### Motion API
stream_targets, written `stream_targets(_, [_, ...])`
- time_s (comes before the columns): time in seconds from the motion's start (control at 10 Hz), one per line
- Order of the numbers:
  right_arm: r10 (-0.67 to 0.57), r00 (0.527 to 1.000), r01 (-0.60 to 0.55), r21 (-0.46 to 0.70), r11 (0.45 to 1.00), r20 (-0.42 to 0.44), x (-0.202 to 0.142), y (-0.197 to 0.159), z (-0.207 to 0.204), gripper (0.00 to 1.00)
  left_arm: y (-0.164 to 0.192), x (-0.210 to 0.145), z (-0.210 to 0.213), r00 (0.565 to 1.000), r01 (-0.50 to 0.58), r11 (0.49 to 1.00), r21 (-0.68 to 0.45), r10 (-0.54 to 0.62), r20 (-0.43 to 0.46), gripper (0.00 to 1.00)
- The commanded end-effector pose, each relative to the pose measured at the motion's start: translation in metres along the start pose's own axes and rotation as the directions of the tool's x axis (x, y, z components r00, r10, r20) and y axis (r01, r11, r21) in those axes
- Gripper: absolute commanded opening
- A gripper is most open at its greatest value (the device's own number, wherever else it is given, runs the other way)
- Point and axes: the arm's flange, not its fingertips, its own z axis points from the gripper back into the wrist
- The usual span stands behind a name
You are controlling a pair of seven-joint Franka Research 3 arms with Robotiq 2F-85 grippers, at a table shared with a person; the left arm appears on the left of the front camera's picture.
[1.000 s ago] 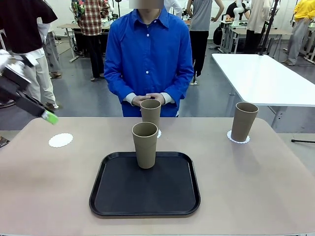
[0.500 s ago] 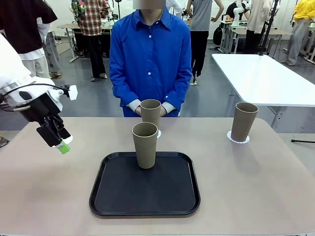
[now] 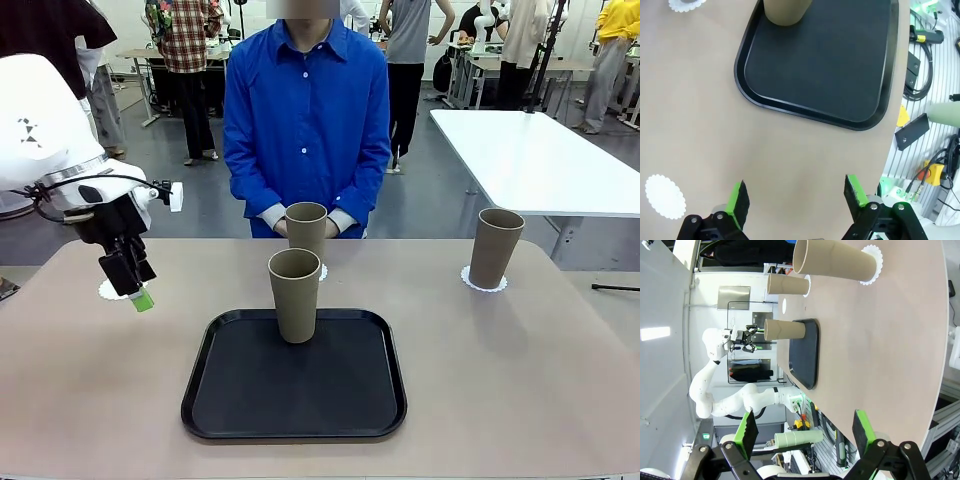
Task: Place coasters on the table and set cups on them.
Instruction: Take one Reusable plastic cup from the Flat Tray and place it on a coaster set by the human.
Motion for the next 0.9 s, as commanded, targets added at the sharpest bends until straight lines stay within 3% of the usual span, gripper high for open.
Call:
stream_targets(0.0, [-0.007,1.0,0.007,-0.002,1.0,-0.001,0.0,0.001,0.0,1.0,-0.005,-0.006,0.002,1.0,-0.005,1.0,0.007,0.005,0.0,1.0])
stream_targets(0.7, [-0.007,1.0,0.007,-0.002,1.0,-0.001,0.0,0.001,0.0,1.0,-0.001,-0.004,0.002,1.0,-0.006,1.0,0.002,0.006,0.004,1.0])
stream_targets(0.8, [-0.007,1.0,0.007,-0.002,1.0,-0.001,0.0,0.001,0.0,1.0,0.019,0.011,-0.002,0.996,0.02,0.998,-0.061,-0.014,0.086,1.0])
